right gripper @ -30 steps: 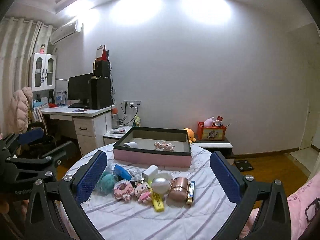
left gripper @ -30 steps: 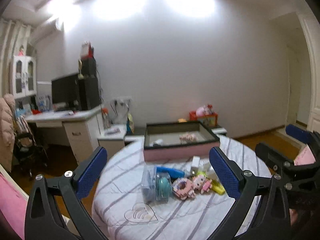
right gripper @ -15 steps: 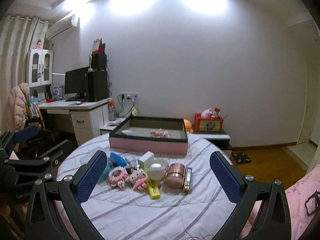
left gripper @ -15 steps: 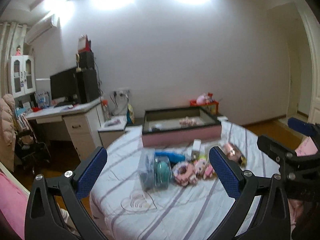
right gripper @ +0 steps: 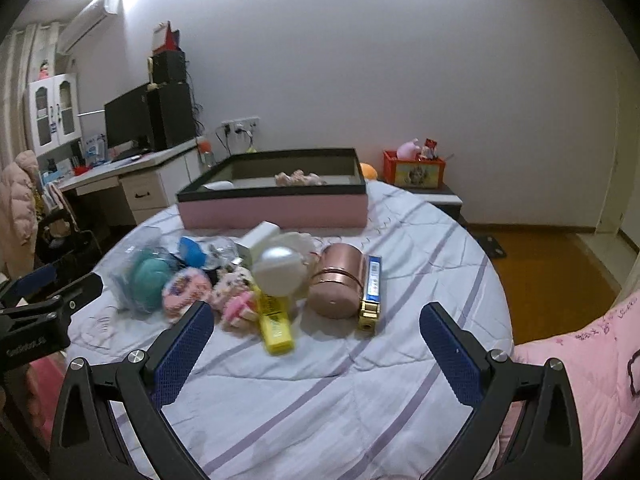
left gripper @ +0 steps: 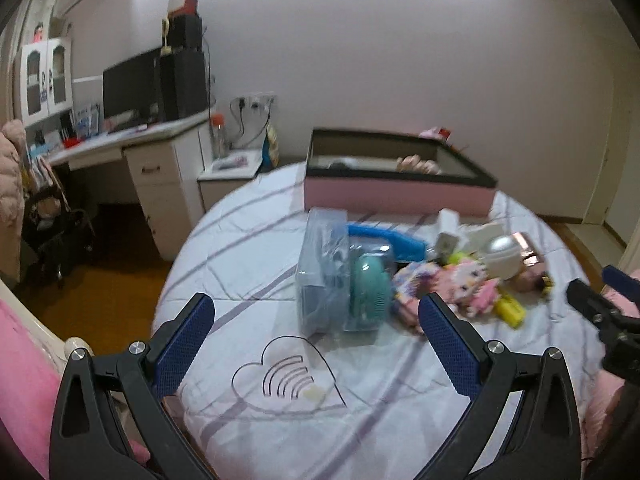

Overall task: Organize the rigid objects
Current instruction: 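Withdraw both open grippers from the box back toward the remaining items, then grasp the clear plastic case with the left gripper while the right gripper grasps the white ball figure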

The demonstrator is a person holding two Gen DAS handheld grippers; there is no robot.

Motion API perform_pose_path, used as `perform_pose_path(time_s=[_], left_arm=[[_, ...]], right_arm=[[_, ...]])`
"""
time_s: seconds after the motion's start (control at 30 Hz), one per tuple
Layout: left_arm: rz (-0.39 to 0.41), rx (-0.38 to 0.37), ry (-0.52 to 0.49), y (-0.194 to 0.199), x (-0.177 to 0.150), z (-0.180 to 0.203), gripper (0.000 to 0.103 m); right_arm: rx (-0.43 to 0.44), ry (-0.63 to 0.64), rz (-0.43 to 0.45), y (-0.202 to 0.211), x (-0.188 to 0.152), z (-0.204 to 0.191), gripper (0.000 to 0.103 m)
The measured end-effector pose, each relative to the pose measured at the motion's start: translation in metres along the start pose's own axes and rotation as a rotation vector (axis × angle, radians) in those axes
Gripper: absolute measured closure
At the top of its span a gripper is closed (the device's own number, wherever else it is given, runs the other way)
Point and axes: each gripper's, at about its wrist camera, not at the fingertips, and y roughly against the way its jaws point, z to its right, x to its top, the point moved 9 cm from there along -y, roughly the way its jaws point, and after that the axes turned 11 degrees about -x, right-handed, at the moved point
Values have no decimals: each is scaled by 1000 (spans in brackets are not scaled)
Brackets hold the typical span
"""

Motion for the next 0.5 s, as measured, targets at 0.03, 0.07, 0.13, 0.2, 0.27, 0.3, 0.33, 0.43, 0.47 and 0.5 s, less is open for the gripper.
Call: perform_pose_path(time_s=[0.03, 0.07, 0.13, 0.2, 0.27, 0.3, 0.33, 0.43, 0.47, 0.5], left_arm=[[-12, -2, 6, -7, -1, -2, 0], [-22, -4, 12, -12, -1, -3, 0], [-33, -8, 26, -21, 0, -7, 0], [-26, -17, 34, -23, 5, -12, 0], [-25, -14, 31, -23, 7, -17, 0], [-27, -5, 26, -24, 9, -20, 0], [-25, -1, 23, -26, 10, -22, 0], [-23, 22, 9, -29, 12, -29, 2], [-22, 21, 6, -30, 12, -31, 5], [-26, 11, 4, -32, 12, -32, 6]], right_arm=[[-3, -2, -7, -4, 0, 2, 0], [-5, -3, -13, -9, 0, 3, 0], [-8, -5, -29, -19, 2, 5, 0], [-9, -6, -41, -27, 3, 5, 0], [-8, -7, -46, -33, 5, 4, 0], [-6, -7, -46, -34, 6, 3, 0], [-4, -6, -48, -36, 7, 3, 0], [-4, -8, -51, -44, 10, 2, 0], [-2, -7, -56, -46, 10, 1, 0], [-3, -5, -59, -48, 10, 1, 0]])
